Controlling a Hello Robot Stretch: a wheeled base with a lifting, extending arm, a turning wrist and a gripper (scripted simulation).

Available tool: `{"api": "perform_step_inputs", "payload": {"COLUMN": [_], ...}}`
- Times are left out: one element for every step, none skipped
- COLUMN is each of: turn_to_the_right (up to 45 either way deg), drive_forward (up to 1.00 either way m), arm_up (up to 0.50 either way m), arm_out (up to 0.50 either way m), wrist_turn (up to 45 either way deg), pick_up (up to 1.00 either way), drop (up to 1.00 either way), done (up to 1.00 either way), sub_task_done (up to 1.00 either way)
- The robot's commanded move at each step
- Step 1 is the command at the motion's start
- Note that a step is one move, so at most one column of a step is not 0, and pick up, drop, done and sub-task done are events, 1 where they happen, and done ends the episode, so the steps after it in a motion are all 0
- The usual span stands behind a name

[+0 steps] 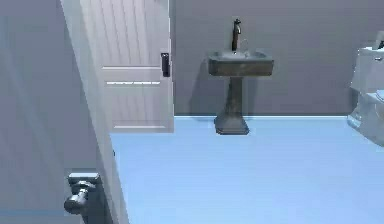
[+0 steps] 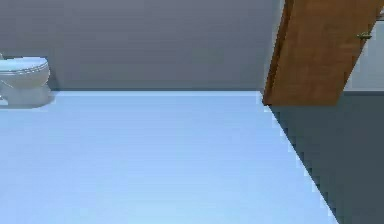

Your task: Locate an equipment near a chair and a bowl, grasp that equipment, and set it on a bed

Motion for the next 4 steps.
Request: {"api": "perform_step_inputs", "payload": {"turn_to_the_right": [36.0,0.0,-30.0,0.0], "drive_forward": [0.00,0.30,0.00,0.55], "arm_up": [0.00,0.00,0.00,0.00], "arm_out": [0.00,0.00,0.00,0.00], "wrist_turn": [0.0,0.0,0.0,0.0], "pick_up": [0.00,0.00,0.00,0.00], "drop": [0.00,0.00,0.00,0.00], "done": [0.00,0.00,0.00,0.00], "sub_task_done": [0.00,0.00,0.00,0.00]}}
